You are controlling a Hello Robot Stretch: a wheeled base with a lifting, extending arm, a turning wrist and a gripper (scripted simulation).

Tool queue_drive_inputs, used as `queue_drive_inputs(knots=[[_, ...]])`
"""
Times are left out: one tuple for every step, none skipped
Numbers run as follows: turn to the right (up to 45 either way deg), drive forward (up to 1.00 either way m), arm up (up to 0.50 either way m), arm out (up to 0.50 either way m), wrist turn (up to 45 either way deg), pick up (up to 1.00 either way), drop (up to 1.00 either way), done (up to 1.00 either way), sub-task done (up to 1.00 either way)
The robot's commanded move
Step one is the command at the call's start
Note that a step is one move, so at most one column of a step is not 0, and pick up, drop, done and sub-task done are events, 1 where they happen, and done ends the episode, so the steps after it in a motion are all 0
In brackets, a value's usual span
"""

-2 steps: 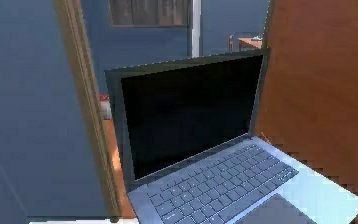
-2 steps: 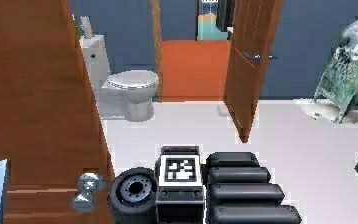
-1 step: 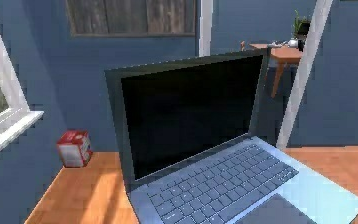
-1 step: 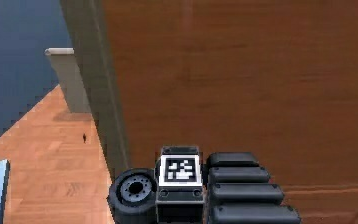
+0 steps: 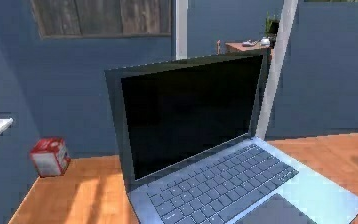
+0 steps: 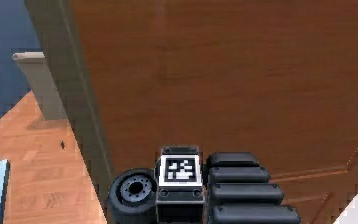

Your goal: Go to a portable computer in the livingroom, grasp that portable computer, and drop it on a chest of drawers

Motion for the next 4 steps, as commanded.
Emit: queue_drive_inputs(knots=[[0.0, 0.3, 0.0, 0.0, 0.0, 0.0, 0.0, 0.0, 0.0], [18.0, 0.0, 0.0, 0.0, 0.0, 0.0, 0.0, 0.0, 0.0], [0.0, 1.0, 0.0, 0.0, 0.0, 0.0, 0.0, 0.0, 0.0], [0.0, 1.0, 0.0, 0.0, 0.0, 0.0, 0.0, 0.0, 0.0]])
